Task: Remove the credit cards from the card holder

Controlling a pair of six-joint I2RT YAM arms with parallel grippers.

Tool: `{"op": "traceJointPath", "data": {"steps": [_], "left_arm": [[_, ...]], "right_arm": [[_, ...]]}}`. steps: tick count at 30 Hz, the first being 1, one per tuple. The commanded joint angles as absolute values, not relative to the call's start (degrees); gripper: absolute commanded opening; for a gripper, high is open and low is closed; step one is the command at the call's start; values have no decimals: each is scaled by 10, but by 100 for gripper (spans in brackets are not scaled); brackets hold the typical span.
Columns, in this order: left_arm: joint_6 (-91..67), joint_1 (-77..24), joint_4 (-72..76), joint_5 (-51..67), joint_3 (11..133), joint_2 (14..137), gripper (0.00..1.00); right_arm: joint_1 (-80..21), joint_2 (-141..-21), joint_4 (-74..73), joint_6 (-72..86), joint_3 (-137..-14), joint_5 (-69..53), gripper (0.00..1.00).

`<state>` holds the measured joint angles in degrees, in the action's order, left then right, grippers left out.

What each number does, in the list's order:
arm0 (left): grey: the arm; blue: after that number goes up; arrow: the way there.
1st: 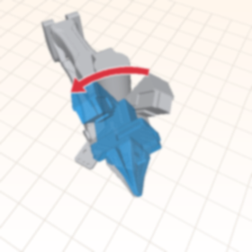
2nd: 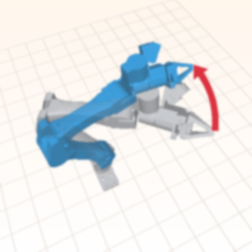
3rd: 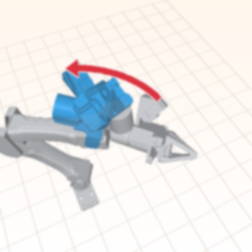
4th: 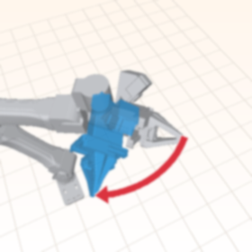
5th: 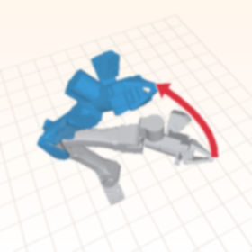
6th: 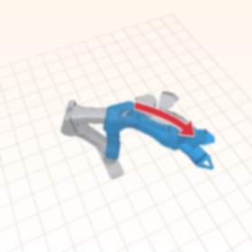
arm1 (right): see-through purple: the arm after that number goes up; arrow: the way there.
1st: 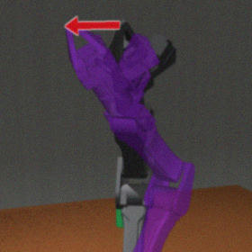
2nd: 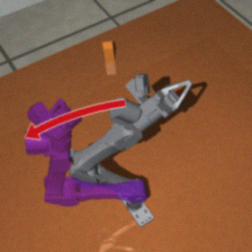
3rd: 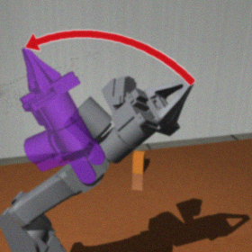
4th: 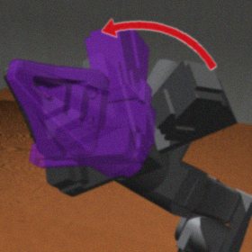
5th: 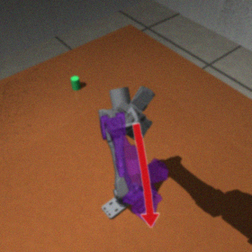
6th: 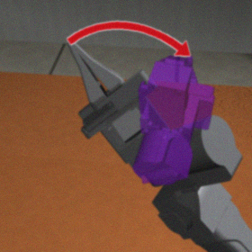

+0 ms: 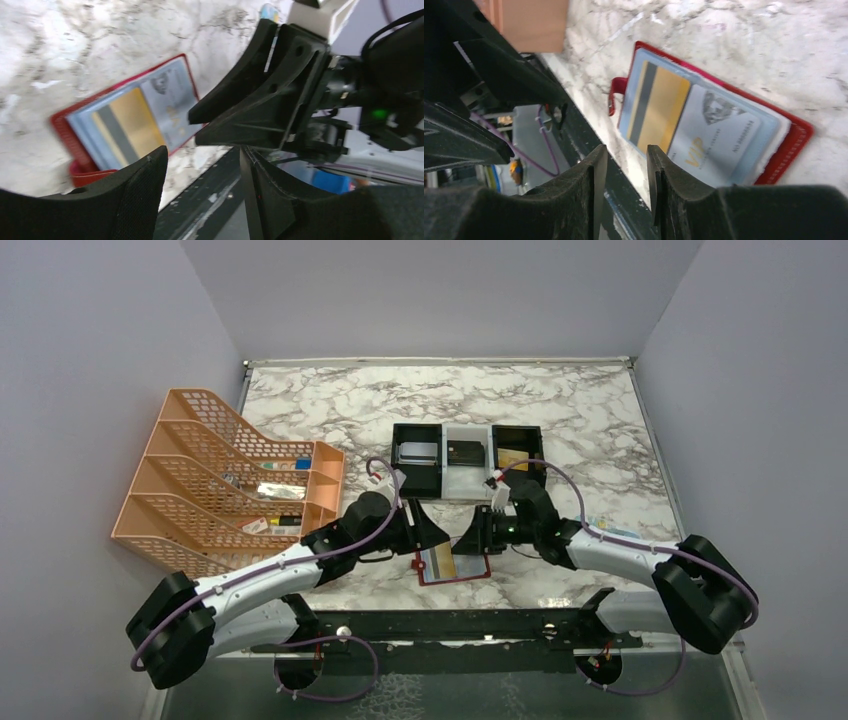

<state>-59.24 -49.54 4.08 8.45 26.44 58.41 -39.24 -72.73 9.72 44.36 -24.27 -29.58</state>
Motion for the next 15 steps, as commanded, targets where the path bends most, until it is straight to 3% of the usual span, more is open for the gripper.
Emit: {"op": "traceJointPath", "data": {"steps": [1,7,15], "left_arm": [[-686,-499,143,141,258,614,57],[-753,-500,189,137,240,629,57],[-768,-514,193,91,226,651,57]], "right_arm": [[-386,-709,163,457,-229,-367,35],[-372,-678,156,461,-216,-369,35],[-370,-669,61,429,-229,-276,36]]}}
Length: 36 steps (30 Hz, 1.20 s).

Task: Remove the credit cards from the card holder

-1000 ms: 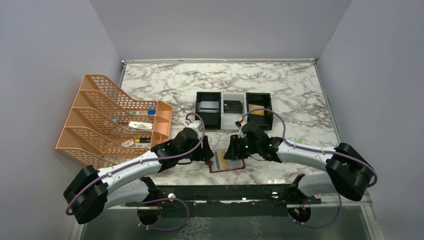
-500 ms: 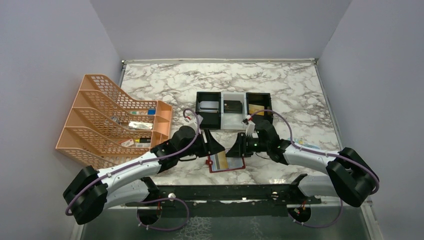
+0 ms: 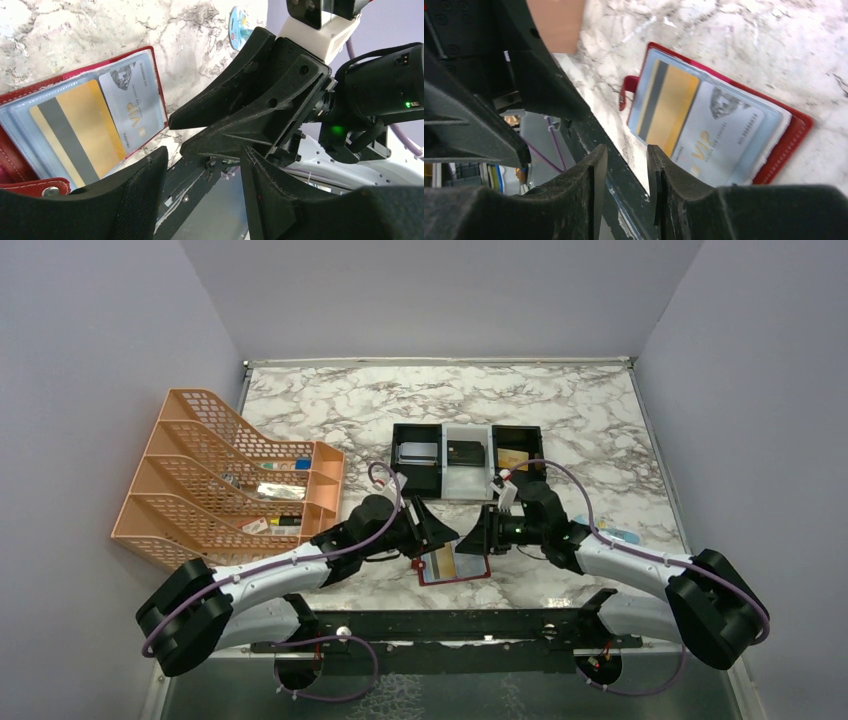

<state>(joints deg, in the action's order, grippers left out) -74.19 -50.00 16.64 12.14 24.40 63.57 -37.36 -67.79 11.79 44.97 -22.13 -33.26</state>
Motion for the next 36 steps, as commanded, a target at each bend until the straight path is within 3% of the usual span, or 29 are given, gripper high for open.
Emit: {"op": "traceJointPath", "data": {"steps": [1,10,21,36], "left_arm": [[-762,-519,192,81,222,656,57],[-715,-556,173,31,219,728,50],[-603,-563,-31,-55,289,739,46],[-579,-584,-46,-70,308,787,39]], "right_arm": [[-370,-668,49,426,-231,-266,36],[-370,-676,60,410,-231,-292,36],[-370,-789,123,391,-258,-368,36],[-377,-861,110,383,-286,-346,34]]}}
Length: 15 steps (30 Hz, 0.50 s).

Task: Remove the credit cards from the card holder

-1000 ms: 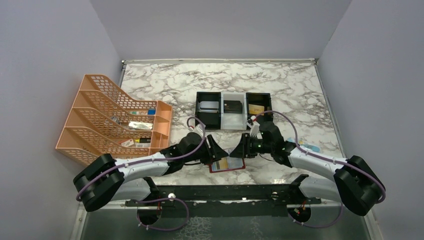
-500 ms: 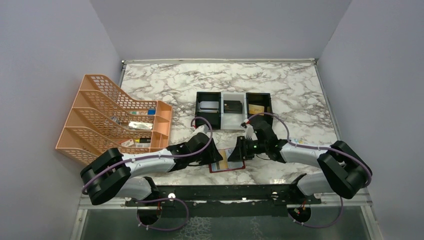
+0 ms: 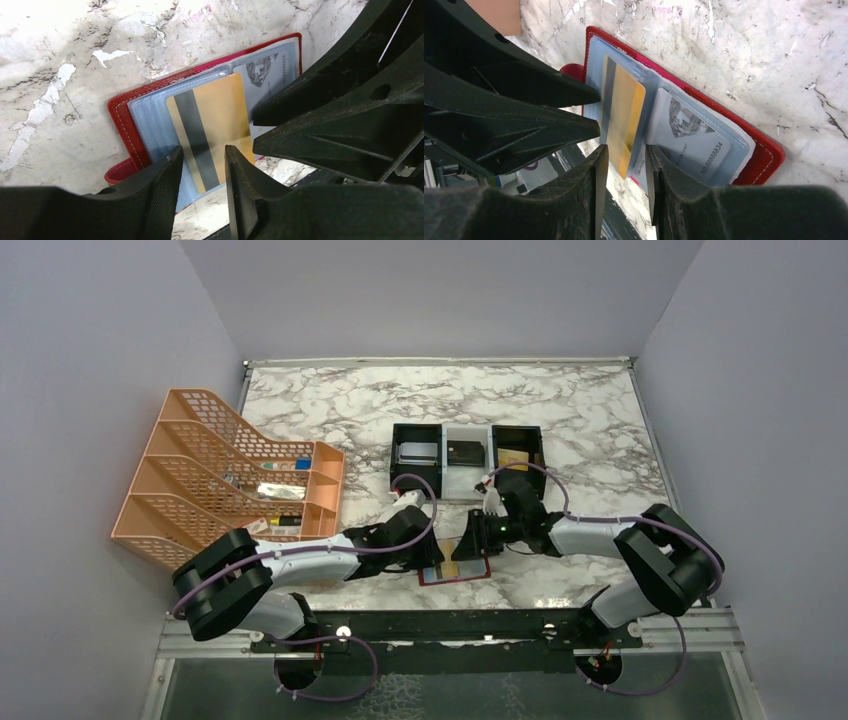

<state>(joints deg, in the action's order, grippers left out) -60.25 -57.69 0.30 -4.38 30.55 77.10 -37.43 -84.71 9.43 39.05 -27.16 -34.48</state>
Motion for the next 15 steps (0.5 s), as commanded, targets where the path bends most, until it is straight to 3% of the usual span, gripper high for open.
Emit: {"op": "traceJointPath", "data": {"steps": [1,15], "left_arm": [[-575,-584,-52,-73,311,788,38],[-562,-591,-74,-76,307,774,38]], "right_arm": [[-377,-859,112,387,-283,-337,34],[-380,-827,161,459,-237,-289,31]]}}
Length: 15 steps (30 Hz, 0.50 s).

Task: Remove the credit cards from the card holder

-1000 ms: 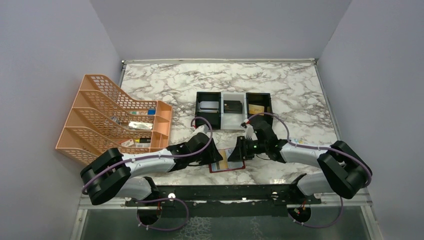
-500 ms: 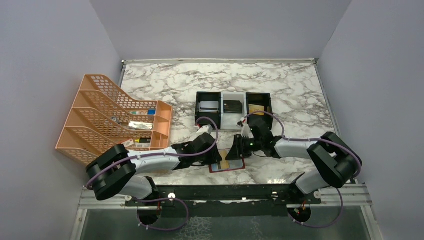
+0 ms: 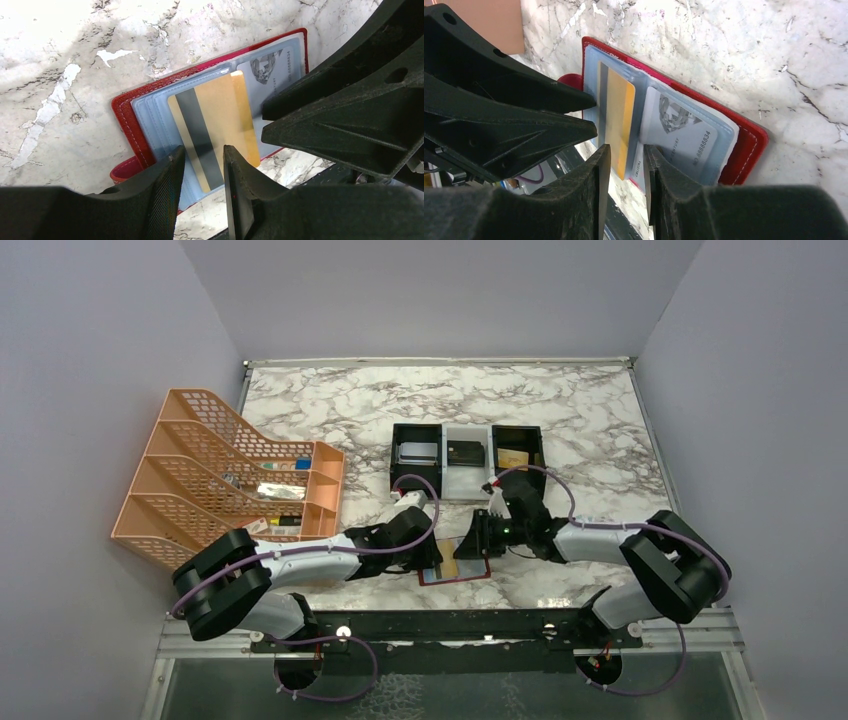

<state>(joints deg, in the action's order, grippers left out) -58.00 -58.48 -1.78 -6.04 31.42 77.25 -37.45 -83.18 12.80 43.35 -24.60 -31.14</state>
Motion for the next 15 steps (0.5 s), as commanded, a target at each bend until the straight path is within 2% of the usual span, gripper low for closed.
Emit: {"op": "traceJointPath", "data": {"steps": [1,6,15], "left_arm": [[-562,-593,-75,-77,307,772,37],[-562,-597,-76,-82,307,761,38],[-557,-599,-88,-80,314,767,37]], "right_arm": [[-381,-834,152,453,-244,-290,31],[-387,-861,168,452,-254,-311,31],[-394,-878,196,478,-249,-303,17]]}}
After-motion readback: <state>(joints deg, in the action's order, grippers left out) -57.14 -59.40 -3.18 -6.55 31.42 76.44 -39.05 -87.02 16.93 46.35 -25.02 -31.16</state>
